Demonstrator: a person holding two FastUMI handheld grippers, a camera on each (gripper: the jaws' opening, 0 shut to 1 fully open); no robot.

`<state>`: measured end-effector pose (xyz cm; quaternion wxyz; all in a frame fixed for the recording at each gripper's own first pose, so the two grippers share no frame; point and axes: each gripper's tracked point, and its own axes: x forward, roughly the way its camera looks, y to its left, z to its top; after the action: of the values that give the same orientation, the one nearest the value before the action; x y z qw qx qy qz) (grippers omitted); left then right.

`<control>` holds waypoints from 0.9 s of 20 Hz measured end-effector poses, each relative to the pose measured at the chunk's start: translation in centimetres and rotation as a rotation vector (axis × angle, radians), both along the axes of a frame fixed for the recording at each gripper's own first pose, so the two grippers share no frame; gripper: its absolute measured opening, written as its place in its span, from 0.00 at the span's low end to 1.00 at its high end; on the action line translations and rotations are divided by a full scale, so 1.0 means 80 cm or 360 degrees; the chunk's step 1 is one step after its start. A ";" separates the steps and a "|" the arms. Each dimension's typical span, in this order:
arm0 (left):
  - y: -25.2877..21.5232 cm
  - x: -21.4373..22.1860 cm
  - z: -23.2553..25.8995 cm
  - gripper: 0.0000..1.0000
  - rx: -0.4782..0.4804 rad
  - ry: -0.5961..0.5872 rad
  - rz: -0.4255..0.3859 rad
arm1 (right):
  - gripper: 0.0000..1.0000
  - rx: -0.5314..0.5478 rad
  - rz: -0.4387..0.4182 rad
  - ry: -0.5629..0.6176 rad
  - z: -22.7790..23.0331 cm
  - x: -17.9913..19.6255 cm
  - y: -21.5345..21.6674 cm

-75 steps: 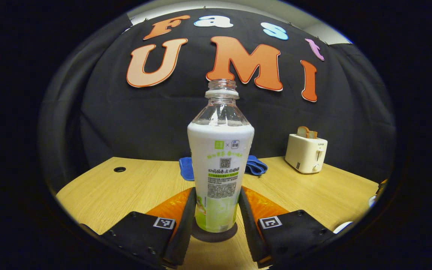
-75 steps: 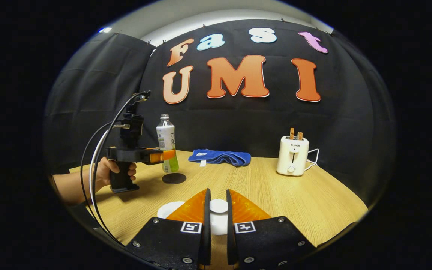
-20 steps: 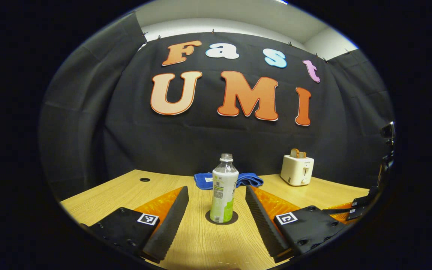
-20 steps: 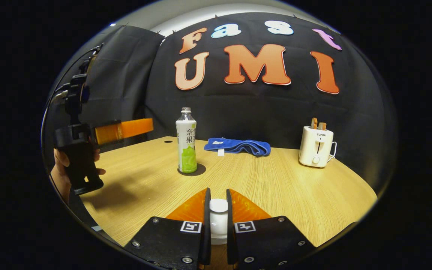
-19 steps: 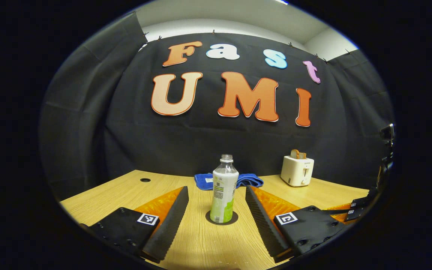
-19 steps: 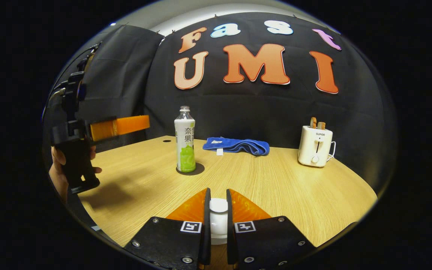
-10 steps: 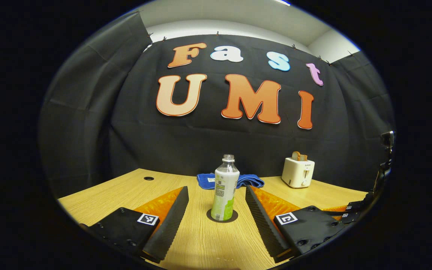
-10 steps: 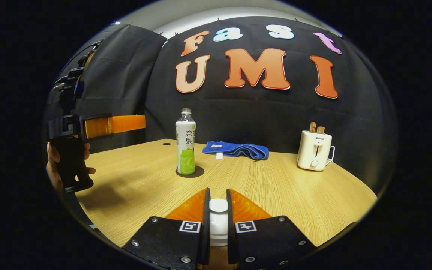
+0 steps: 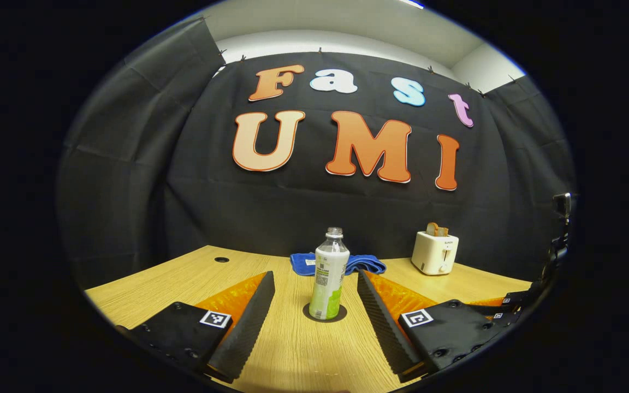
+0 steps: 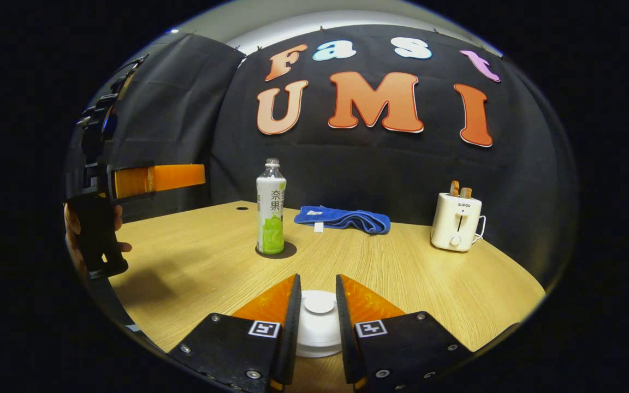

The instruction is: Open the teacup lid with one hand, grasp the water bottle and pour water into the teacup with the other hand; after pouring, place the water bottle on the coaster and then close the teacup lid.

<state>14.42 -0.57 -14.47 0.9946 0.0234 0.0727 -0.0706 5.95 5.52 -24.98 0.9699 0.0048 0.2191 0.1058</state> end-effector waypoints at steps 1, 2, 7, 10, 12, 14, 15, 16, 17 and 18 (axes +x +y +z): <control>0.000 -0.001 0.002 0.96 0.0007 -0.0001 0.0007 | 0.40 0.0010 -0.0006 -0.0020 0.008 0.001 -0.002; 0.000 -0.003 0.004 0.96 0.0015 -0.0001 0.0012 | 0.42 0.0015 -0.0014 -0.0040 0.014 0.002 -0.004; -0.002 -0.024 0.021 0.96 0.0086 -0.0035 0.0019 | 0.54 0.0033 -0.0061 -0.0152 0.060 0.004 -0.019; -0.002 -0.041 0.032 0.96 0.0109 -0.0056 0.0039 | 0.66 0.0016 -0.0086 -0.0214 0.087 0.001 -0.030; -0.001 -0.051 0.039 0.96 0.0143 -0.0082 0.0036 | 0.77 0.0019 -0.0087 -0.0264 0.105 -0.002 -0.033; 0.007 -0.062 0.039 0.96 0.0175 -0.0063 0.0063 | 0.77 0.0017 -0.0109 -0.0248 0.107 -0.009 -0.041; 0.006 -0.068 0.043 0.96 0.0168 -0.0058 0.0064 | 0.78 0.0023 -0.0122 -0.0243 0.112 -0.013 -0.043; 0.003 -0.077 0.048 0.96 0.0156 -0.0056 0.0062 | 0.78 0.0025 -0.0133 -0.0243 0.120 -0.018 -0.046; 0.001 -0.085 0.057 0.96 0.0145 -0.0067 0.0059 | 0.75 0.0021 -0.0140 -0.0256 0.131 -0.023 -0.048; 0.000 -0.094 0.068 0.97 0.0137 -0.0087 0.0056 | 0.80 0.0012 -0.0149 -0.0273 0.144 -0.027 -0.051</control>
<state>6.87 -0.61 -9.07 0.9953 0.0669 0.0488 -0.0493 3.78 1.40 -13.48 0.9890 0.0096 0.1343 0.0612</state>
